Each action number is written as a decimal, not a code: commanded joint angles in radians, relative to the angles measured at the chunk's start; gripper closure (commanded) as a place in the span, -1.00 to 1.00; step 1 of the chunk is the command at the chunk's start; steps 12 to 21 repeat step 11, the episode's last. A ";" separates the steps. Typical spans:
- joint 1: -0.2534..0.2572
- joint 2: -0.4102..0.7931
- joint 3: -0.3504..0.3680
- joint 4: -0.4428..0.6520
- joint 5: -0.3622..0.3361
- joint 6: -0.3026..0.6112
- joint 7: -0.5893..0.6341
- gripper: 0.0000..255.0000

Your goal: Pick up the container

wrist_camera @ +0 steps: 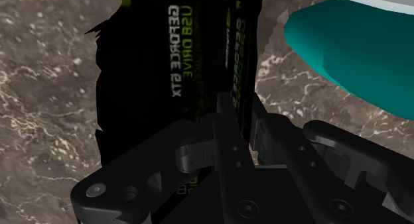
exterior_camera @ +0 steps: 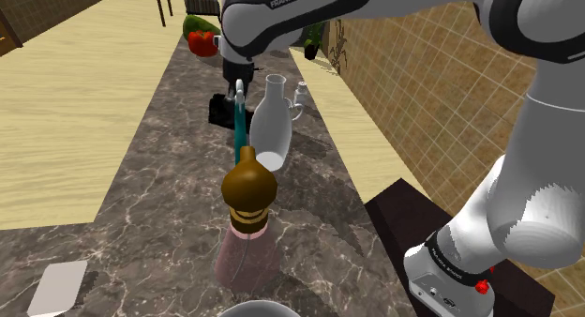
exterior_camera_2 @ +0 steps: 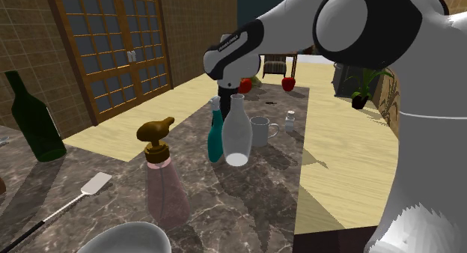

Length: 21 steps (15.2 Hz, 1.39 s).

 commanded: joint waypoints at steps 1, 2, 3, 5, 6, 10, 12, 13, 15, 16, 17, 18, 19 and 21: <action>0.000 -0.009 0.001 0.015 0.000 -0.023 0.002 1.00; 0.000 -0.013 0.001 0.022 0.001 -0.035 0.003 1.00; 0.000 -0.018 0.001 0.030 0.001 -0.047 0.003 1.00; 0.000 -0.025 0.001 0.046 0.001 -0.071 0.004 1.00; 0.000 -0.029 0.001 0.055 0.001 -0.083 0.005 1.00; -0.001 -0.039 0.001 0.083 0.002 -0.122 0.007 1.00; -0.001 -0.039 0.001 0.083 0.002 -0.122 0.007 1.00; -0.001 -0.039 0.001 0.083 0.002 -0.122 0.007 1.00; -0.001 -0.039 0.001 0.083 0.002 -0.122 0.007 1.00; -0.001 -0.039 0.001 0.083 0.002 -0.122 0.007 1.00; -0.001 -0.039 0.001 0.083 0.002 -0.122 0.007 1.00; -0.001 -0.039 0.001 0.083 0.002 -0.122 0.007 1.00; -0.001 -0.039 0.001 0.083 0.002 -0.122 0.007 1.00; -0.001 -0.039 0.001 0.083 0.002 -0.122 0.007 1.00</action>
